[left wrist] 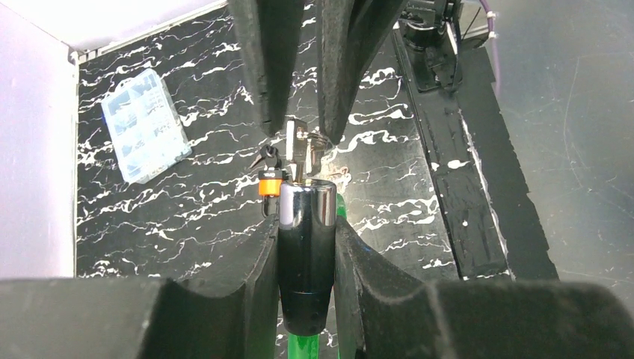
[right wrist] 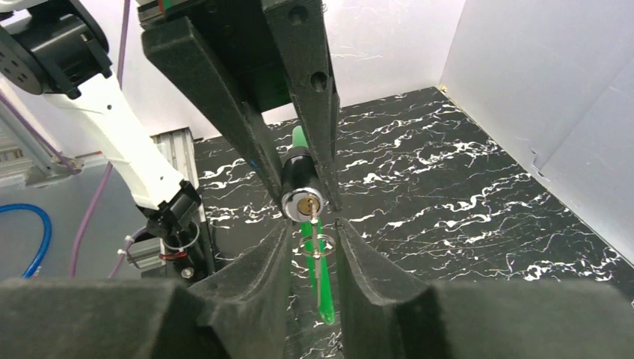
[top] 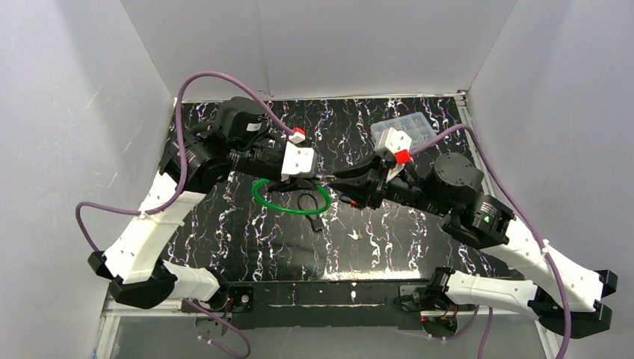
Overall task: Unlock with the key
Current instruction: Unlock the lock.
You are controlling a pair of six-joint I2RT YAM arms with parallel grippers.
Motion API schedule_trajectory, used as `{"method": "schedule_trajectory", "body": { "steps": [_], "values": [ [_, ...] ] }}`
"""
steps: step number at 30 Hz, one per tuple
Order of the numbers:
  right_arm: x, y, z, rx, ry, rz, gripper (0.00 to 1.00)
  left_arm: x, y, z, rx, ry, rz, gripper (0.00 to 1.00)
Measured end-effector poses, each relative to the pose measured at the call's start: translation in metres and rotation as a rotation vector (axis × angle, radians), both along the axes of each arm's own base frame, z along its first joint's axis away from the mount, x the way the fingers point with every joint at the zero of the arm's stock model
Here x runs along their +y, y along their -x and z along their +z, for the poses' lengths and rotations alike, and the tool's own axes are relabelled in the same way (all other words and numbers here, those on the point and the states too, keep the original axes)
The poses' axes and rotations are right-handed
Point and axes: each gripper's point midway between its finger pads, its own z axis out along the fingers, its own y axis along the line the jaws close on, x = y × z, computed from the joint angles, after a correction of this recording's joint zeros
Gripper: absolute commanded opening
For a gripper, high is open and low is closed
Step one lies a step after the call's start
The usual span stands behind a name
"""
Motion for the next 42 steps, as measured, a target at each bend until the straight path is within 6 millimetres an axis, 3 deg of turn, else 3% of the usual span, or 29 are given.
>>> {"method": "schedule_trajectory", "body": {
  "steps": [9, 16, 29, 37, 42],
  "values": [
    [0.004, -0.001, -0.008, 0.063, 0.011, 0.022, 0.23, 0.0, -0.001, -0.003, -0.037, -0.019, -0.007, 0.0],
    [0.006, -0.001, -0.007, 0.088, -0.001, 0.028, 0.01, 0.001, 0.0, -0.007, -0.036, -0.038, -0.001, 0.0],
    [0.005, -0.001, -0.009, 0.164, -0.029, 0.019, 0.01, 0.001, -0.002, -0.009, -0.094, -0.056, -0.003, 0.0],
    [0.005, 0.0, -0.028, 0.316, -0.032, 0.041, 0.01, 0.003, -0.005, -0.023, -0.362, -0.084, -0.037, 0.0],
    [0.003, -0.008, -0.031, 0.434, -0.062, 0.038, 0.01, 0.0, -0.017, -0.022, -0.545, -0.084, -0.033, 0.0]
  ]
}}
